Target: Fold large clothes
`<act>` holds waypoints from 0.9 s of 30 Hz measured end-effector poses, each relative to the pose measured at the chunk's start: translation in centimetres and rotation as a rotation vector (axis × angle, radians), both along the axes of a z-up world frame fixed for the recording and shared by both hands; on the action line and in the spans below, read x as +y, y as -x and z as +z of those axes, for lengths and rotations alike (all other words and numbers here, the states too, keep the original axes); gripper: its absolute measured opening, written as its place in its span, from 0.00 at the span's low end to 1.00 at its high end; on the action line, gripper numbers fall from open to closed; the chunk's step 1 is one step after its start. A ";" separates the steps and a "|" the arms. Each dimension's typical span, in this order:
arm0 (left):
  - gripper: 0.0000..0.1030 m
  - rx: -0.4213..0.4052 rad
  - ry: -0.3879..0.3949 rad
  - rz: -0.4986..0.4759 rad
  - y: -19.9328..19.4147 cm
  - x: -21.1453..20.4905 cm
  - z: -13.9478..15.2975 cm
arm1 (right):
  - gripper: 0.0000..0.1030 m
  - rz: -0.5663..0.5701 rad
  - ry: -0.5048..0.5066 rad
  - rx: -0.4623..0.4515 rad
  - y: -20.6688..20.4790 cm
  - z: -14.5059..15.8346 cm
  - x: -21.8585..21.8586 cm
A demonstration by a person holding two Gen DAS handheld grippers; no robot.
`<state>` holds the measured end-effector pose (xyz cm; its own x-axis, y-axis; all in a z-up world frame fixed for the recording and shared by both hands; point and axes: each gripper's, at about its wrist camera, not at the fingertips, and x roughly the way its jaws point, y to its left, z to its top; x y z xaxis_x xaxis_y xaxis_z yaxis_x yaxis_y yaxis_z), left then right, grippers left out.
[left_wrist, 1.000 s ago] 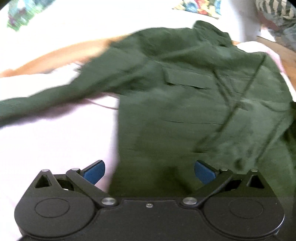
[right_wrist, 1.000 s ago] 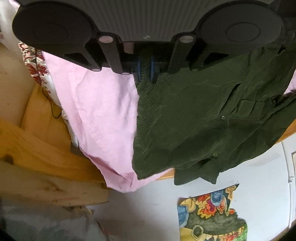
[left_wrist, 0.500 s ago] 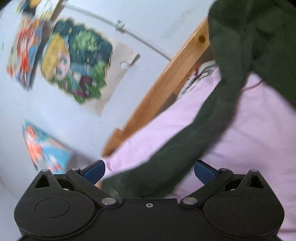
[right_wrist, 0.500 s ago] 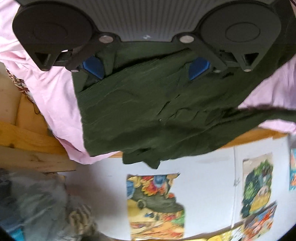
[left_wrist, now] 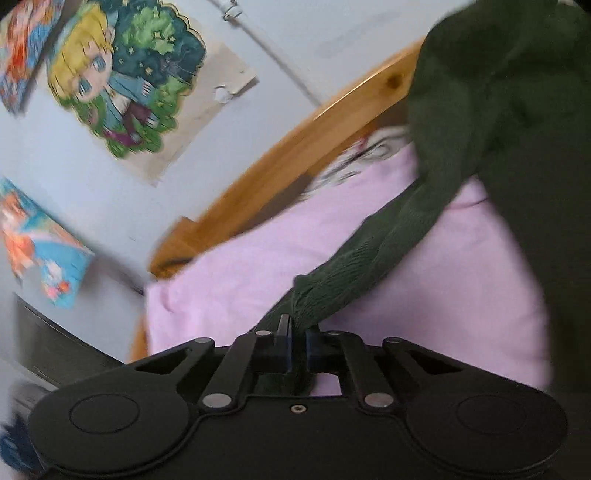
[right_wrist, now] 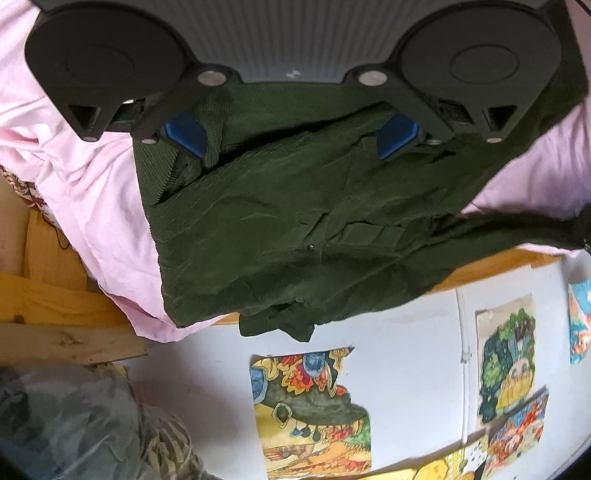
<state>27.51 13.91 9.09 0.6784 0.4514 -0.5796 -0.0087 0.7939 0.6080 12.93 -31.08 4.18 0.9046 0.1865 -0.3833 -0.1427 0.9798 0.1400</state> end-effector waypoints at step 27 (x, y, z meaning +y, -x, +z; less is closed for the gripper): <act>0.45 0.308 0.652 -0.484 -3.0 -29.2 -2.4 | 0.99 0.270 -0.499 0.261 -4.3 -2.3 -1.6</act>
<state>30.52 -15.25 6.72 0.4805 -0.3330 -0.8113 0.5105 0.8584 -0.0499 17.25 -32.63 1.89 0.6886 0.6095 -0.3927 -0.2760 0.7212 0.6354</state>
